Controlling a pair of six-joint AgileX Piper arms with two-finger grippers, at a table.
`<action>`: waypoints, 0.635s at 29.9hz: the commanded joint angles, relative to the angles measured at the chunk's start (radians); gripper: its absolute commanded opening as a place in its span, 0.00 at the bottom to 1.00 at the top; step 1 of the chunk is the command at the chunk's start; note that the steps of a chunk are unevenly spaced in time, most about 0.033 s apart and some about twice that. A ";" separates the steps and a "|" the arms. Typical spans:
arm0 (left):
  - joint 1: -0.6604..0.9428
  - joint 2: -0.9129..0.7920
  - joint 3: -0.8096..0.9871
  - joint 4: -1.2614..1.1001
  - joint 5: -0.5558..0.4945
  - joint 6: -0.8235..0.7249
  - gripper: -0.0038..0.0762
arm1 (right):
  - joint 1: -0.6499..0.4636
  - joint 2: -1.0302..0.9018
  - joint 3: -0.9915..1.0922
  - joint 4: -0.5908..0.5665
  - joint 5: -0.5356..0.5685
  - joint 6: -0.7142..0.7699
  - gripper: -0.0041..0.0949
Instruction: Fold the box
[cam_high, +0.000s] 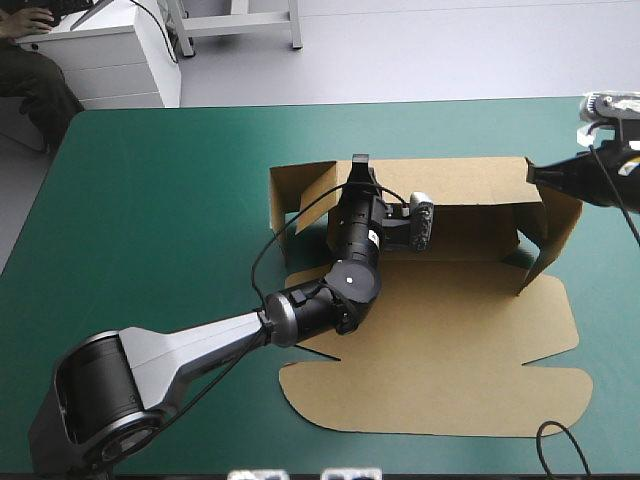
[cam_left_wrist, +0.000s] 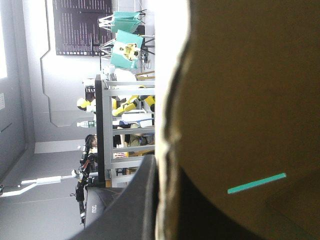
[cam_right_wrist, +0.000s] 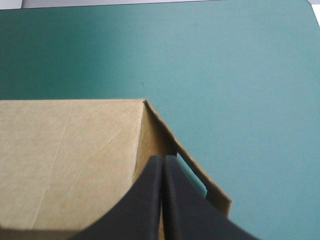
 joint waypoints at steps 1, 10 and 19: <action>0.031 -0.061 -0.024 0.044 -0.005 -0.023 0.04 | -0.002 0.083 -0.096 0.017 -0.052 0.001 0.02; 0.096 -0.057 -0.024 0.053 -0.131 -0.015 0.04 | -0.003 0.297 -0.274 0.036 -0.048 0.001 0.02; 0.095 0.021 -0.024 0.115 -0.092 -0.012 0.04 | -0.007 0.452 -0.420 0.029 0.079 0.001 0.02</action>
